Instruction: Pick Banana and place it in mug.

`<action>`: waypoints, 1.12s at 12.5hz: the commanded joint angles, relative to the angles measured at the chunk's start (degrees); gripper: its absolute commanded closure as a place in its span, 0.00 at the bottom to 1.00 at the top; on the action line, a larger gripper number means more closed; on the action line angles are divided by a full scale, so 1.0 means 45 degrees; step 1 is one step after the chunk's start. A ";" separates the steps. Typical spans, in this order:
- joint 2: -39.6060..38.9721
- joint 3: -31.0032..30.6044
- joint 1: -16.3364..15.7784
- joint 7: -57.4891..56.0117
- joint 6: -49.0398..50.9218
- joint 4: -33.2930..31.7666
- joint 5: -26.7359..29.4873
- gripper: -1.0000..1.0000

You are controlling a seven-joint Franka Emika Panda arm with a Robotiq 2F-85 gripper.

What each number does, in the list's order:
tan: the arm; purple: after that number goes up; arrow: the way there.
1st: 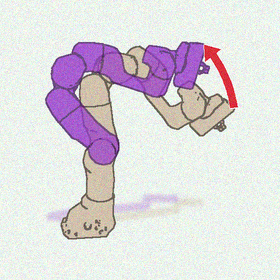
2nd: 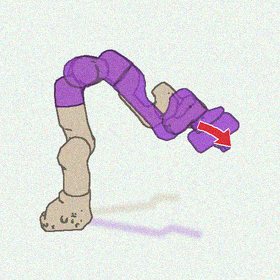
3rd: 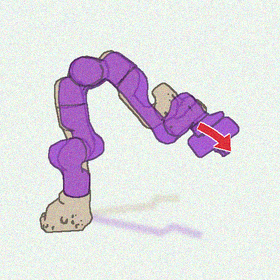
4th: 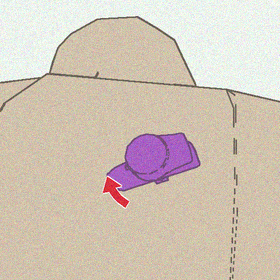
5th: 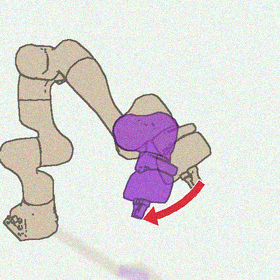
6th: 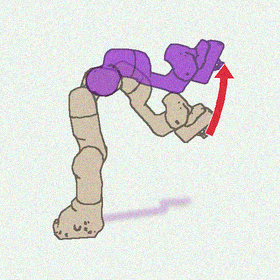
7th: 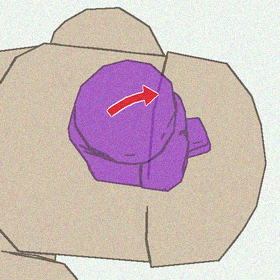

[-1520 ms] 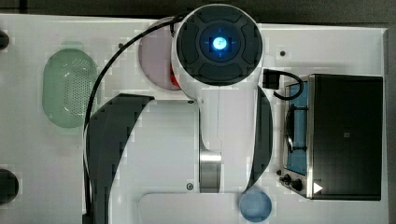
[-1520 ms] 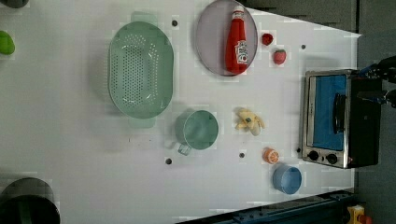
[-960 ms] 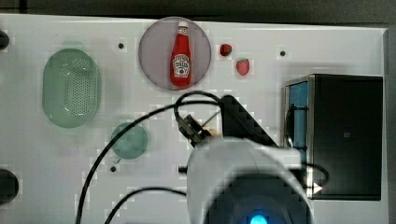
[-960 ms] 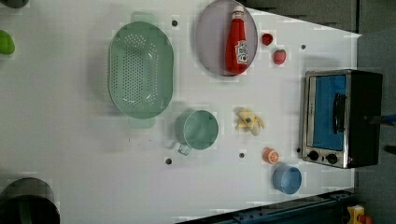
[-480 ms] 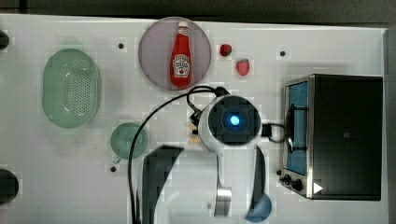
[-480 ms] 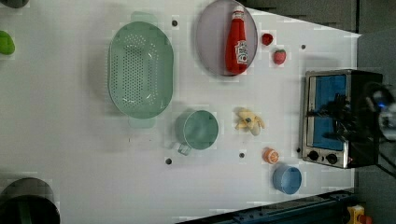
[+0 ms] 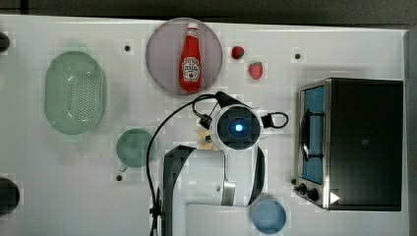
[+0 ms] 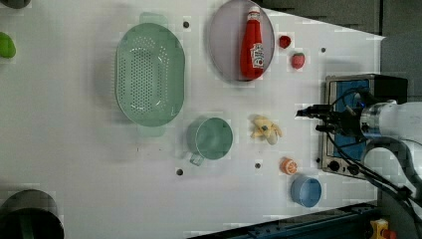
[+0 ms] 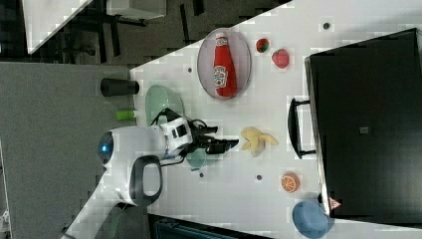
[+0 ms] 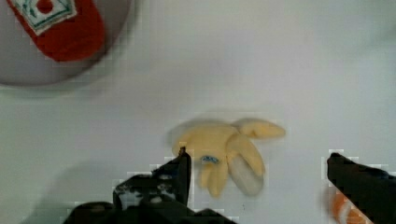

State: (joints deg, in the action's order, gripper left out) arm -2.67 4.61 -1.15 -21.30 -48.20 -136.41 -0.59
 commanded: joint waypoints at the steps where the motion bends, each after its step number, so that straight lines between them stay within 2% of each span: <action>1: -0.1723 -0.0351 0.0216 -0.1524 -0.1333 -0.0331 -0.0040 0.00; 6: -0.3813 -0.0686 0.0216 -0.1526 -0.3292 -0.0289 0.0054 0.00; 9: -0.4325 -0.0703 0.0234 -0.1493 -0.3521 -0.0300 0.0059 0.03; 10: -0.4387 -0.0705 0.0236 -0.1491 -0.3743 -0.0295 0.0060 0.13; 11: -0.4387 -0.0708 0.0236 -0.1490 -0.4168 -0.0305 0.0059 0.34; 14: -0.4377 -0.0718 0.0242 -0.1491 -0.4301 -0.0409 0.0060 0.65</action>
State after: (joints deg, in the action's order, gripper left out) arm -21.95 0.67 -0.05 -26.82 -67.76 -137.20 -0.52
